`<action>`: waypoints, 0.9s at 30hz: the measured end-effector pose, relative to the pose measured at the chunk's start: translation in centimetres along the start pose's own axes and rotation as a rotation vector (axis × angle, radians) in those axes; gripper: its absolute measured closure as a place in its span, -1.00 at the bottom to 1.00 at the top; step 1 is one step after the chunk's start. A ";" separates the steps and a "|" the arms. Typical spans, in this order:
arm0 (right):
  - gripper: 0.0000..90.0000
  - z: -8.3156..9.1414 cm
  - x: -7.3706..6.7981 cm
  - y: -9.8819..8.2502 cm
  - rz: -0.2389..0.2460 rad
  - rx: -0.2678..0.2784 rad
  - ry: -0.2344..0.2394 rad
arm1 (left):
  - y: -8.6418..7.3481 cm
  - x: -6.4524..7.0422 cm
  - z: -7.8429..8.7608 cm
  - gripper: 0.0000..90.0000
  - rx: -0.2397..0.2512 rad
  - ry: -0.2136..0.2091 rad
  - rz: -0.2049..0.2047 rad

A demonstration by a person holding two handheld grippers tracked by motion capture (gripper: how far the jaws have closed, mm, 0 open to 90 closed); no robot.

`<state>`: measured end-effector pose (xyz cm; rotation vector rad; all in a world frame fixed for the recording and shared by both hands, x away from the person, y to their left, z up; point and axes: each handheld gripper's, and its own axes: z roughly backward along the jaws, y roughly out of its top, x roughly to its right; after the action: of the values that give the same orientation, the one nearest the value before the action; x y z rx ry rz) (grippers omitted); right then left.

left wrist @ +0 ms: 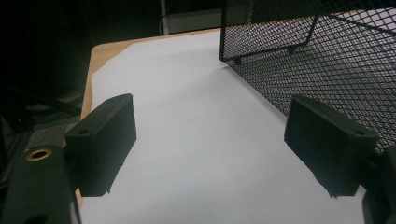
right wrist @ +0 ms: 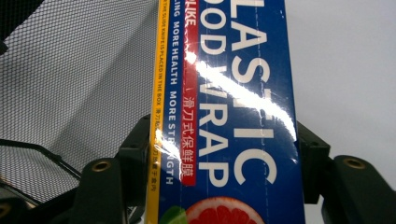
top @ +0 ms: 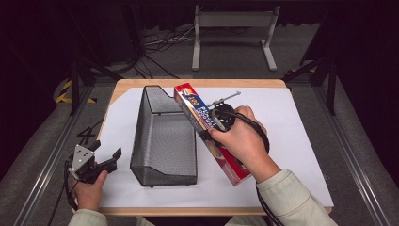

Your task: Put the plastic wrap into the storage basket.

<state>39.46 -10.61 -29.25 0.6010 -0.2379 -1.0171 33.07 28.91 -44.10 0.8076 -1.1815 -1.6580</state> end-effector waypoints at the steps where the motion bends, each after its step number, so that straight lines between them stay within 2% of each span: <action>1: -0.13 -0.1 -0.2 0.1 0.004 -0.001 0.002 | 0.0 0.1 0.0 -0.61 -0.002 -0.003 0.000; 15: -0.13 -1.8 -3.8 1.7 0.023 0.015 0.024 | 0.0 0.2 0.0 -0.62 0.001 -0.004 -0.001; 19: -0.13 -2.4 -4.5 1.9 0.023 0.025 0.025 | 0.0 0.1 -0.2 -0.62 -0.001 -0.008 -0.004; 27: -0.13 -3.2 -5.4 2.3 0.007 0.011 0.055 | 0.1 0.2 -0.4 -0.61 -0.001 -0.008 -0.004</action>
<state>39.75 -4.03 -30.08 0.6367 -0.1974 -0.9916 33.33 28.54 -44.14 0.8037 -1.1857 -1.6666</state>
